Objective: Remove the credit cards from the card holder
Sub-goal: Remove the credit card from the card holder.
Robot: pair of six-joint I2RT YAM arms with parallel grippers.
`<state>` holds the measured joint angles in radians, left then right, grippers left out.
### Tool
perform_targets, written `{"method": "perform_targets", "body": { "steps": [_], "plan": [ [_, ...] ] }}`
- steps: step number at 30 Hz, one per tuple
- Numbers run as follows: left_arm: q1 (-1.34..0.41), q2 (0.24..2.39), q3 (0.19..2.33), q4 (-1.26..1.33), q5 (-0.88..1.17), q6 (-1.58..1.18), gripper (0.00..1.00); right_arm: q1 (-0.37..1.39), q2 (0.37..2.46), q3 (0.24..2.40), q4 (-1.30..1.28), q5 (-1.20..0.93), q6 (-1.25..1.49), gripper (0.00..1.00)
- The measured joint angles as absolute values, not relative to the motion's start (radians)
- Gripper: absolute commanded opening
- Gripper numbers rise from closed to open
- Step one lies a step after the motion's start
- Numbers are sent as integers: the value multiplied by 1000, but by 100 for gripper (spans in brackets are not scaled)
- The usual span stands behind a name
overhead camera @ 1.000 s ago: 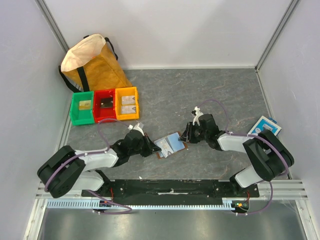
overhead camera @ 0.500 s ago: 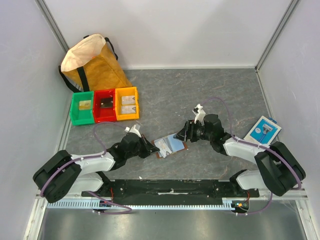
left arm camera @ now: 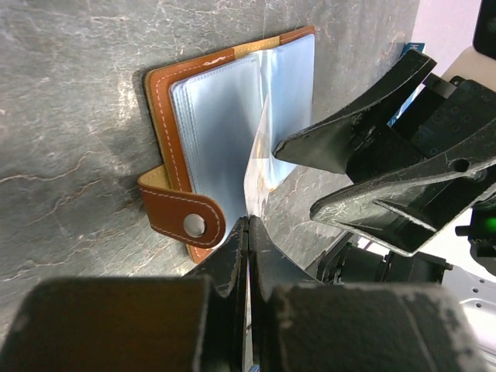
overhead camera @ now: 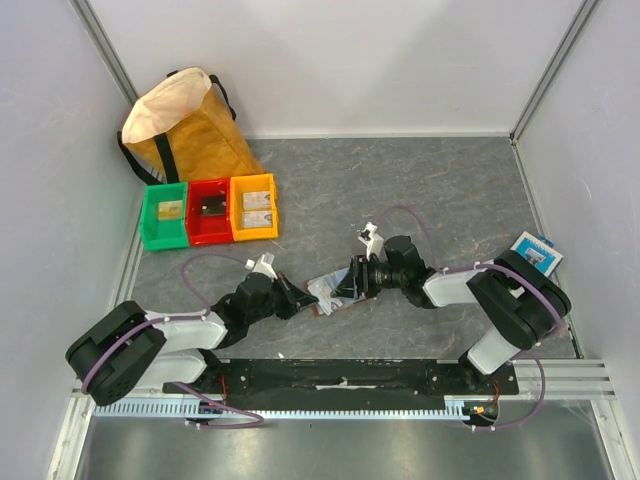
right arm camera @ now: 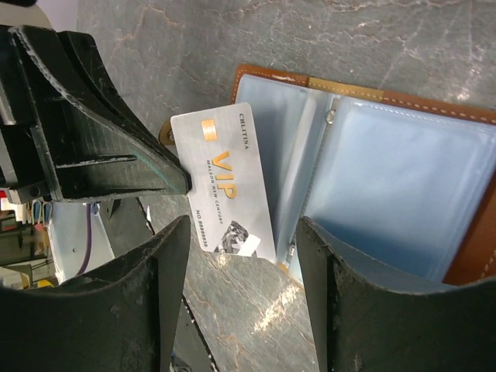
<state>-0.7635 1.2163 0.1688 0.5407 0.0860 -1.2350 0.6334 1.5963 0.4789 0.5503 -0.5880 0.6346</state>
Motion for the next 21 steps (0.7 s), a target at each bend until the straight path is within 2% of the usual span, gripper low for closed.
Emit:
{"method": "perform_targets", "body": {
  "steps": [17, 19, 21],
  "plan": [
    [-764, 1253, 95, 747, 81, -1318, 2, 657, 1658, 509, 577, -617, 635, 62],
    [-764, 1254, 96, 756, 81, -1320, 2, 657, 1660, 509, 578, -618, 635, 61],
    [-764, 1257, 97, 752, 81, -1320, 2, 657, 1664, 509, 582, -621, 635, 54]
  ]
}}
